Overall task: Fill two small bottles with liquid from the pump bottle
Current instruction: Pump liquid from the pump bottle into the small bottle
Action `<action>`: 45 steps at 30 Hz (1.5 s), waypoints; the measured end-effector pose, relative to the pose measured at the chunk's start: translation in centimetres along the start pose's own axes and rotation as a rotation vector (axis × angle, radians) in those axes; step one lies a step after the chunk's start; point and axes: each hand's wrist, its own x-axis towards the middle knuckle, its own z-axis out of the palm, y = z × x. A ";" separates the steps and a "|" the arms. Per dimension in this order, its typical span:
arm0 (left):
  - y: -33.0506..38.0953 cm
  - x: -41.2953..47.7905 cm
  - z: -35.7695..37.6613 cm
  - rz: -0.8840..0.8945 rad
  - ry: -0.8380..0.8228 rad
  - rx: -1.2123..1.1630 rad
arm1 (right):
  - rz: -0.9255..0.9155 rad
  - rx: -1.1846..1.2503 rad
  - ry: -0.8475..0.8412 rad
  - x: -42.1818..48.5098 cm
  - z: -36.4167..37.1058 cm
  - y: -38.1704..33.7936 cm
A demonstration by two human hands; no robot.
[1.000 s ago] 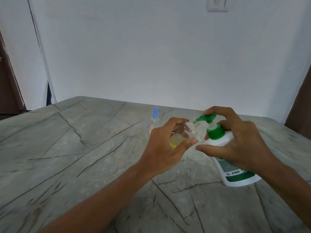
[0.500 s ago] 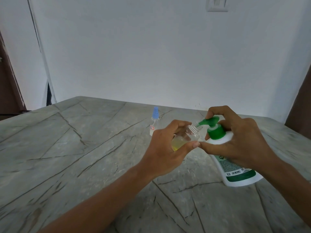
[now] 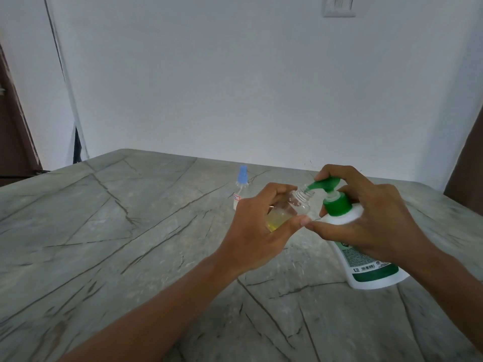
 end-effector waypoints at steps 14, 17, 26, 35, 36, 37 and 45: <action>0.1 0.1 -0.1 -0.013 0.006 -0.007 | 0.012 0.027 -0.014 -0.2 0.2 0.4; 0.1 0.1 -0.2 -0.017 0.001 -0.009 | 0.010 0.027 -0.016 -0.2 0.1 0.3; 0.0 -0.1 0.0 0.008 -0.009 -0.008 | -0.004 -0.007 0.015 -0.1 -0.1 -0.1; 0.1 0.0 -0.1 -0.003 0.004 -0.003 | 0.017 0.034 -0.016 -0.2 0.1 0.3; 0.1 0.0 -0.1 -0.007 0.005 -0.004 | 0.023 0.036 -0.018 -0.2 0.1 0.3; 0.1 0.0 -0.1 -0.009 0.004 -0.003 | 0.026 0.037 -0.018 -0.2 0.1 0.3; -0.1 0.0 0.0 0.010 -0.012 0.017 | 0.017 0.012 -0.009 0.1 -0.2 -0.2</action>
